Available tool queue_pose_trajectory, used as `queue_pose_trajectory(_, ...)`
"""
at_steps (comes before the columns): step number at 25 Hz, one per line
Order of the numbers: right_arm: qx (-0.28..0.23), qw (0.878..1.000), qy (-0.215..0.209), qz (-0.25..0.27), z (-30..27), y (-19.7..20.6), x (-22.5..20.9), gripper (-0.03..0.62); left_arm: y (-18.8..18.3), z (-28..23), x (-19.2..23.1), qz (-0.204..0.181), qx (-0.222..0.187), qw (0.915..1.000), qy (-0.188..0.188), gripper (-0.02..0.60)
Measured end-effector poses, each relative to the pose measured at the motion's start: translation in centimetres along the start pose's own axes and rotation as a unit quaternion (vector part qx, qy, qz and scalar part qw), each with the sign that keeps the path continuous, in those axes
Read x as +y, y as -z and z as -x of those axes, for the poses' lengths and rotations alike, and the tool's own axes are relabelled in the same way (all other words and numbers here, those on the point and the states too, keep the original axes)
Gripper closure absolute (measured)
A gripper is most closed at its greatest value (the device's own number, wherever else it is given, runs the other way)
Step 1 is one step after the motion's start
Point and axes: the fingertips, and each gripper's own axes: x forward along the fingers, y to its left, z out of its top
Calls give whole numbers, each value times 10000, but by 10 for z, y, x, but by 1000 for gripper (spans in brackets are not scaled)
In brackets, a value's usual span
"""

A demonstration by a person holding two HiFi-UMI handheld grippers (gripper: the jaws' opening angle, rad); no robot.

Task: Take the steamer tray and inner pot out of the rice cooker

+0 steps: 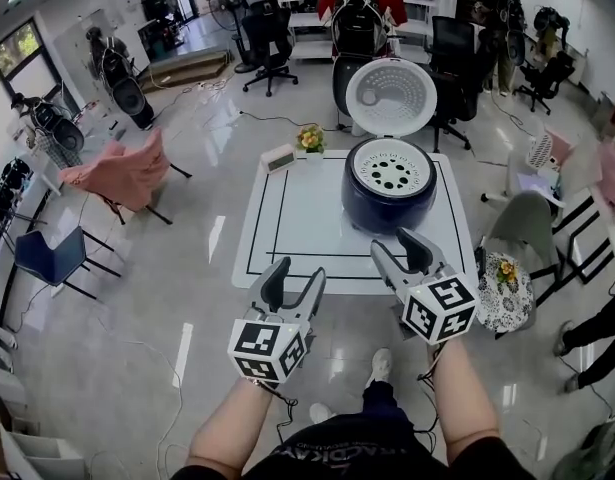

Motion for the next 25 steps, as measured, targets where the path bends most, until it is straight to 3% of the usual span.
queue_pose_trajectory(25,289,9988,255,-290,-87,-21,-229,395,-14,-236,-20,119,134,9998,-10,334)
